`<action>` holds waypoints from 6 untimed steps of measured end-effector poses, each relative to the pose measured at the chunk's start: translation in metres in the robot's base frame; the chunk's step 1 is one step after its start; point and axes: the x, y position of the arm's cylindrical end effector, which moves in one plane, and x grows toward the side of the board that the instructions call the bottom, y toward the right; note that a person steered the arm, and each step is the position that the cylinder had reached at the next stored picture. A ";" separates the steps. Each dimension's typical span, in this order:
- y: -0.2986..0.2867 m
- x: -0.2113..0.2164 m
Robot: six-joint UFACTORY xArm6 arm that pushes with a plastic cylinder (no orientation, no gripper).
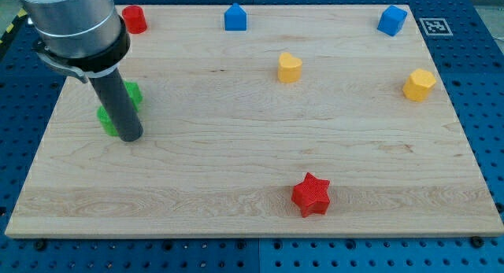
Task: Move your arm towards the red star
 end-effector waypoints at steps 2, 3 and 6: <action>0.038 0.024; 0.077 0.024; 0.187 0.017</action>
